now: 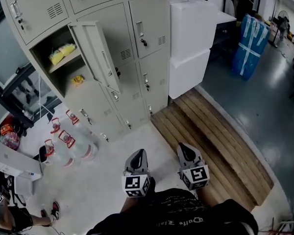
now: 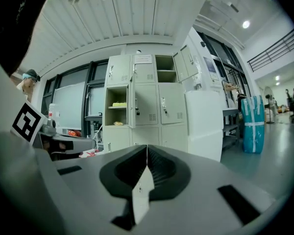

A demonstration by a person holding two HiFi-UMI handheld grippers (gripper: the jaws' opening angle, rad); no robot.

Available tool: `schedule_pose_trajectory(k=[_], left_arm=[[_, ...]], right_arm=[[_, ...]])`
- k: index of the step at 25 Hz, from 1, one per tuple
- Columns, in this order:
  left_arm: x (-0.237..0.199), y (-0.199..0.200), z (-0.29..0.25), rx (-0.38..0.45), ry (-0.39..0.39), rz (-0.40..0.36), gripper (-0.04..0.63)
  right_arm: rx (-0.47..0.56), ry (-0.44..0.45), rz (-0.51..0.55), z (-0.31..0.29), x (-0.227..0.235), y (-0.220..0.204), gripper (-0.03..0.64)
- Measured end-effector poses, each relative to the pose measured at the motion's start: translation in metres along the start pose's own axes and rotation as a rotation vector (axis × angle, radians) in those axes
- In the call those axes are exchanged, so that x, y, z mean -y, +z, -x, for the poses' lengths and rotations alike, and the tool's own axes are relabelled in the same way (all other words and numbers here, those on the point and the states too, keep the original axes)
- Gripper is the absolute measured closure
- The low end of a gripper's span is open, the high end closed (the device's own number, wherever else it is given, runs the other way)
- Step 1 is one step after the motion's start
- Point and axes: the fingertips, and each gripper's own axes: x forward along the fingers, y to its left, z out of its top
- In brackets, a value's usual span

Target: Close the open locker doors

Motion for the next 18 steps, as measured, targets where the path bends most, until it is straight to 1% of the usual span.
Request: schedule_pose_trajectory(k=[10, 13, 14, 17, 18], left_arm=[[-0.110, 0.036, -0.079, -0.010, 0.007, -0.015, 0.588], [-0.141, 0.049, -0.099, 0.006, 0.012, -0.008, 0.588], [-0.150, 0.053, -0.106, 0.010, 0.011, -0.012, 0.588], [-0.175, 0.059, -0.120, 0.009, 0.006, -0.034, 0.588], [-0.182, 0.060, -0.123, 0.013, 0.006, -0.035, 0.588]], right_arm=[[-0.019, 0.020, -0.071, -0.130, -0.017, 0.015, 0.611], [-0.012, 0.020, -0.092, -0.166, -0.023, 0.019, 0.611], [-0.013, 0.017, -0.117, -0.177, -0.023, 0.019, 0.611], [-0.011, 0.010, -0.239, -0.205, -0.023, 0.019, 0.611], [-0.007, 0.011, -0.258, -0.212, -0.023, 0.022, 0.611]])
